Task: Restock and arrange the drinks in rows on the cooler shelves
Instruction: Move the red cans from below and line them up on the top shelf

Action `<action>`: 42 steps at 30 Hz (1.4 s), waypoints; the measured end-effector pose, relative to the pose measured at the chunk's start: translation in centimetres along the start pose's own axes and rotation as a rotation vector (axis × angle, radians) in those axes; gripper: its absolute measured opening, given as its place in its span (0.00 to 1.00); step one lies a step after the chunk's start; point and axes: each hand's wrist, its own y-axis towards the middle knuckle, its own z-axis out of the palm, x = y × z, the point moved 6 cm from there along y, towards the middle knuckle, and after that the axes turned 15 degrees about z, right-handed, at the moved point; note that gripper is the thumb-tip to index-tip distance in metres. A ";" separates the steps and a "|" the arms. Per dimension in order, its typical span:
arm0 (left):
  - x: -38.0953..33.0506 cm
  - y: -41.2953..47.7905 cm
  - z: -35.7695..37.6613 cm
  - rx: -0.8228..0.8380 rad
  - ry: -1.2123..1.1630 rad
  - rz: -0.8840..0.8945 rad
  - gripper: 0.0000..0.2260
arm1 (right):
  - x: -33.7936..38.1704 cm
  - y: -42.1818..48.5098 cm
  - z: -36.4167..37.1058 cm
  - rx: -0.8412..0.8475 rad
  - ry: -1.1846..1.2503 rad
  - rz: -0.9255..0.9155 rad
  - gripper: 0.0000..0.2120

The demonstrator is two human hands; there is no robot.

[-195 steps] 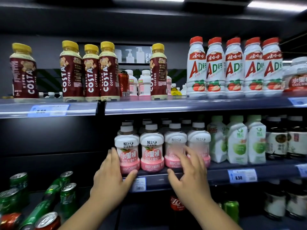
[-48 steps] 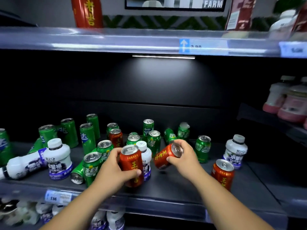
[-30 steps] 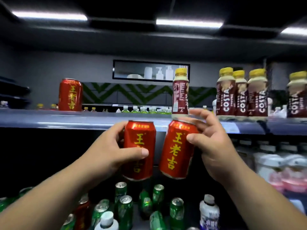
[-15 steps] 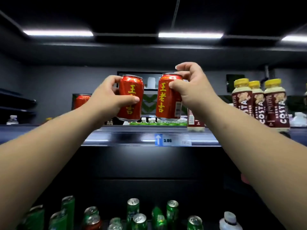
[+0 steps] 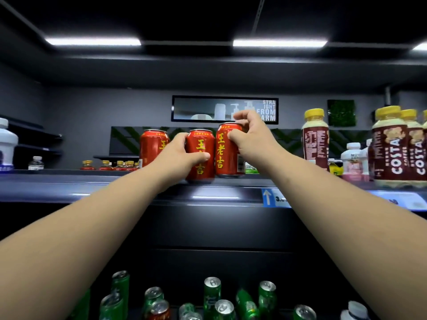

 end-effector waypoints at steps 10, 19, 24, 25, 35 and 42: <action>-0.1 -1.0 0.2 0.026 0.462 0.159 0.37 | -2.5 -0.8 0.3 -0.142 -0.179 -0.029 0.17; 0.2 -1.0 0.5 0.073 0.562 0.169 0.39 | -3.3 -1.6 0.1 -0.235 -0.444 -0.001 0.43; 0.4 -1.1 1.0 0.051 0.644 0.194 0.42 | -3.4 -2.0 1.0 -0.330 -0.775 -0.031 0.49; 0.4 -1.1 0.9 0.046 0.643 0.190 0.42 | -3.5 -2.0 0.8 -0.322 -0.721 -0.030 0.49; 0.8 -0.9 0.8 0.043 0.625 0.201 0.42 | -3.9 -2.0 0.8 -0.319 -0.727 0.051 0.44; -0.3 -1.9 0.8 -0.072 0.592 0.297 0.41 | -3.8 -2.8 0.7 -0.418 -0.803 0.013 0.47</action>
